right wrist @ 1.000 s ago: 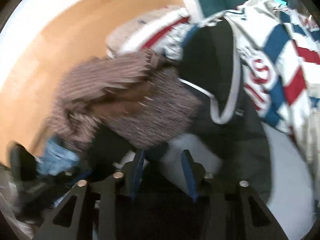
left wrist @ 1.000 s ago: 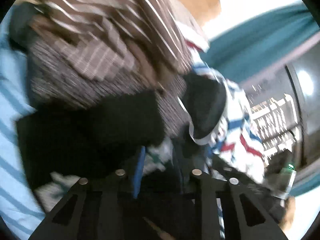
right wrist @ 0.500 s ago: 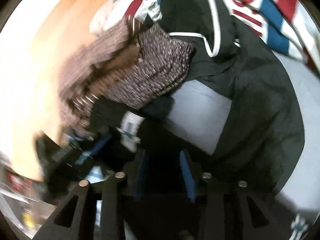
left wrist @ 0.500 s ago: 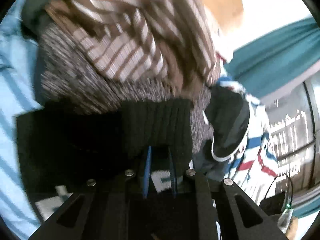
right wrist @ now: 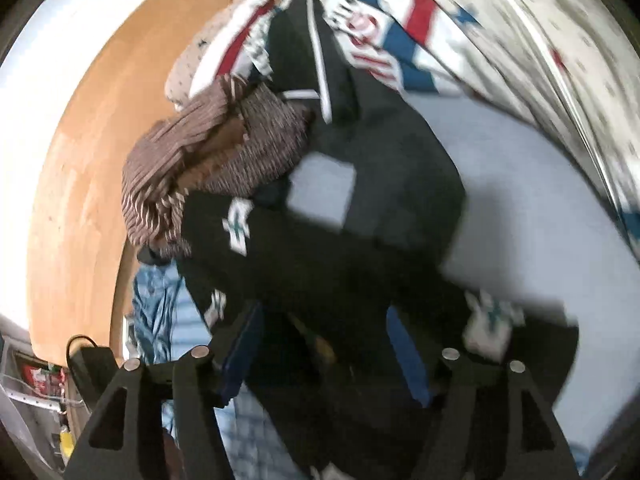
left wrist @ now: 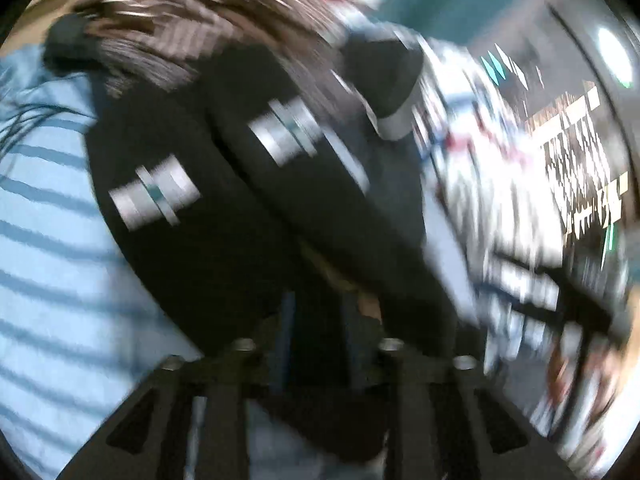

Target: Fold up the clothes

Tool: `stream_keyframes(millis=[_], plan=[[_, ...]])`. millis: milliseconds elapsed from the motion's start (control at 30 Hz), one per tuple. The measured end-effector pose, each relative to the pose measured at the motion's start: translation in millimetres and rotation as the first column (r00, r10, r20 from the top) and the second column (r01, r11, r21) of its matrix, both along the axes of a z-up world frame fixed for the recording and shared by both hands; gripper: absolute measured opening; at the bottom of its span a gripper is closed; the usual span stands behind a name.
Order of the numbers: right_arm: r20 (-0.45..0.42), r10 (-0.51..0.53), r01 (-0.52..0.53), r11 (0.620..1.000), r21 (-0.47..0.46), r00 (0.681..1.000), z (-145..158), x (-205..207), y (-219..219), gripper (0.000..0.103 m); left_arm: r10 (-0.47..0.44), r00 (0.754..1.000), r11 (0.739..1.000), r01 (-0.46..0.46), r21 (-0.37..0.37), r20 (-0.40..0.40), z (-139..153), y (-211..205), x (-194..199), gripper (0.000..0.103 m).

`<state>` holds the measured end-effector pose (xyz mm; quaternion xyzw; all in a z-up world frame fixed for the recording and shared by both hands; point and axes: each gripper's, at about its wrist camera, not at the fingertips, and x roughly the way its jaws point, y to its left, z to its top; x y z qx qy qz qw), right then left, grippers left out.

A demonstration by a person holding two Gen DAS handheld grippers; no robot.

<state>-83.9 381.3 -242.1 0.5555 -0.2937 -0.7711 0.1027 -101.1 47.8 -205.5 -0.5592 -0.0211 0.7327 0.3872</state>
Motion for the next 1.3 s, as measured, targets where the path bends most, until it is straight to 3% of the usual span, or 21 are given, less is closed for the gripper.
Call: stream_keyframes(millis=[33,133,200,267,333,433,600,767,1000,1167,1300], plan=[[0.01,-0.004,0.004,1.0,-0.011,1.0,-0.4,10.2,2.7,0.07,-0.024,1.0,1.0,0.024,-0.018,-0.005,-2.1,1.8,15.3,0.053],[0.022,-0.018,0.018,1.0,-0.007,1.0,0.1,40.5,8.8,0.072,-0.043,0.998,0.998,0.045,-0.04,0.037,-14.3,-1.8,52.2,0.056],[0.021,-0.033,0.032,0.999,0.002,0.999,-0.4,57.0,12.5,0.072,0.023,0.989,1.0,-0.021,-0.012,0.143,-28.4,-11.7,59.6,0.056],[0.003,-0.079,0.079,0.997,-0.006,0.997,-0.7,73.5,18.3,0.072,0.105,0.961,0.994,-0.112,0.012,0.254,-39.9,-28.8,65.5,0.056],[-0.011,-0.149,0.149,0.989,0.001,0.989,-4.9,92.6,27.4,0.074,0.185,0.931,0.98,-0.2,0.018,0.314,-47.4,-46.6,75.4,0.062],[0.043,-0.276,0.274,0.96,0.058,0.96,-19.6,113.2,45.4,0.076,0.21,0.916,0.972,-0.233,0.028,0.341,-51.3,-60.1,89.3,0.067],[0.17,-0.435,0.445,0.895,-0.024,0.884,-45.7,128.0,82.2,0.076,0.22,0.876,0.962,-0.266,0.051,0.43,-63.4,-68.5,102.7,0.067],[0.216,-0.399,0.413,0.91,-0.022,0.891,-61.5,121.7,90.0,0.08,0.206,0.835,0.948,-0.299,0.107,0.51,-67.1,-70.6,107.7,0.071],[0.321,-0.378,0.44,0.886,-0.147,0.868,-103.6,126.0,94.5,0.084,0.188,0.8,0.943,-0.309,0.123,0.57,-75.2,-53.0,113.2,0.072],[0.309,-0.368,0.442,0.87,-0.219,0.877,-125.1,131.2,99.1,0.09,0.175,0.796,0.947,-0.298,0.122,0.58,-76.7,-43.9,115.1,0.072],[0.311,-0.362,0.434,0.877,-0.206,0.879,-128.3,132.1,97.9,0.089,0.2,0.795,0.938,-0.324,0.121,0.573,-74.7,-48.2,110.7,0.072]])
